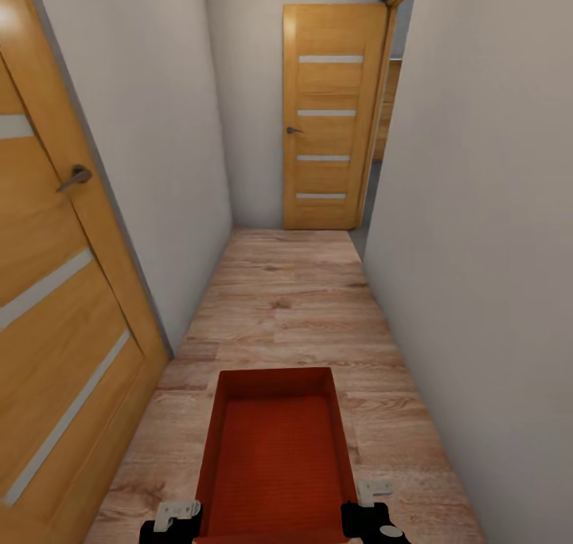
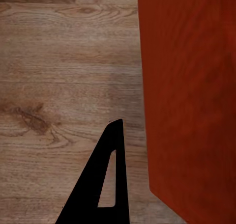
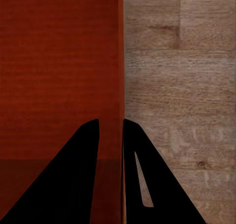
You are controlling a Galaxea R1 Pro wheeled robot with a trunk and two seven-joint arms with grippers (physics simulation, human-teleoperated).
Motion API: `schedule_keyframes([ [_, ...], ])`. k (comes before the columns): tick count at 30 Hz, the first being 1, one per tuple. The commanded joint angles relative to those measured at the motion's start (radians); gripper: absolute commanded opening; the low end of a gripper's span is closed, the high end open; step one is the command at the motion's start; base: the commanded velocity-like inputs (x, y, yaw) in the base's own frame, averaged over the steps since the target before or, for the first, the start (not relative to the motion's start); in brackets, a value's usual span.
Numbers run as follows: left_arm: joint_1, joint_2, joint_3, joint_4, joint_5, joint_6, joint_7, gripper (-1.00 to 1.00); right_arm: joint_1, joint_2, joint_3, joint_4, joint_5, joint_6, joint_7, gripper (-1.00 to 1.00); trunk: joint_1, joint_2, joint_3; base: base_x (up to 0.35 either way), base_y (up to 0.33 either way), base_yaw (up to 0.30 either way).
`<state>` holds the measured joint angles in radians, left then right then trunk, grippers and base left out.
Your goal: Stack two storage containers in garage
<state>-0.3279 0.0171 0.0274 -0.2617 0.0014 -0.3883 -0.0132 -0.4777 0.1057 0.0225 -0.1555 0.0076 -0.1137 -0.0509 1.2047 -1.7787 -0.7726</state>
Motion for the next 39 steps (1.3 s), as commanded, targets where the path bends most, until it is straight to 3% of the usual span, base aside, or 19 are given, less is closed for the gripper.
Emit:
schedule_keyframes([
  [1,-0.001,0.000,0.008,0.001,0.003,-0.003,0.001,-1.00,-0.001,0.000,-0.004,0.000,0.002,-0.003,-0.006,-1.00,0.001,0.000,-0.001,0.346,0.000,0.000],
  [39,0.000,0.000,0.008,0.001,0.003,-0.003,0.001,-1.00,-0.001,0.000,-0.004,0.000,0.002,-0.003,-0.006,-1.00,0.001,0.000,-0.001,0.346,0.000,0.000],
])
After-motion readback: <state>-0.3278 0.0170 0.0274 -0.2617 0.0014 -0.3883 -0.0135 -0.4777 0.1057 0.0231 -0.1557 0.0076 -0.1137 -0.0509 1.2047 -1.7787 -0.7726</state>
